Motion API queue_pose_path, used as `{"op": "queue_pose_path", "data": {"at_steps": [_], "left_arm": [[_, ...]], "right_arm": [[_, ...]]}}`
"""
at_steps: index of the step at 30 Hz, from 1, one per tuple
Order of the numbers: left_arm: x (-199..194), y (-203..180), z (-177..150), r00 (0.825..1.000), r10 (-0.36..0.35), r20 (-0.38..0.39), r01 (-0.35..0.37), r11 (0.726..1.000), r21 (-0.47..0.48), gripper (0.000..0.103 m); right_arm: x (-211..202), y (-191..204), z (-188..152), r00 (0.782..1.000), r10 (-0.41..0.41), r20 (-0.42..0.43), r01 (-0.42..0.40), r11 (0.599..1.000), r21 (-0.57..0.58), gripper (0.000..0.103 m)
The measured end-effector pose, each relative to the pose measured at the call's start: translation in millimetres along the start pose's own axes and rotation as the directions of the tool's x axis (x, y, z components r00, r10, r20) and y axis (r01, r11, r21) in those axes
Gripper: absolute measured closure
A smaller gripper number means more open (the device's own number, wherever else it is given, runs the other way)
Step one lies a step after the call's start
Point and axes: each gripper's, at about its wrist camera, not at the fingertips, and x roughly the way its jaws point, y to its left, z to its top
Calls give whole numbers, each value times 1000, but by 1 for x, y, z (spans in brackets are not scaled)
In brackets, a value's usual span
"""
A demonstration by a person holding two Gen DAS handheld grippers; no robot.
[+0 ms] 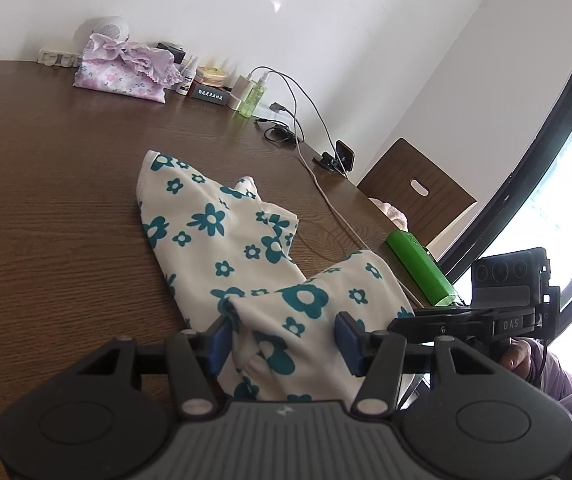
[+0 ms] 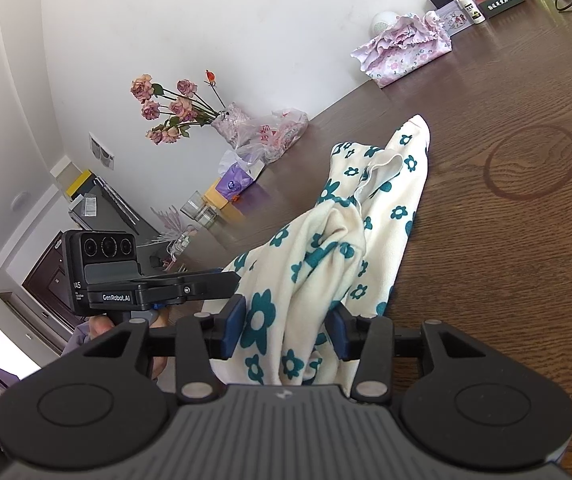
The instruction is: Fold clothes
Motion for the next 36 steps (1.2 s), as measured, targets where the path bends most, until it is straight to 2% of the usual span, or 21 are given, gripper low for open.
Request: {"op": "queue_pose_path", "data": {"at_steps": [36], "left_arm": [[1,3,-4,1000,1,1,-1,1000,-4,48]], "right_arm": [[0,-1,-3,1000,-10,8,10,1000,8,54]]}}
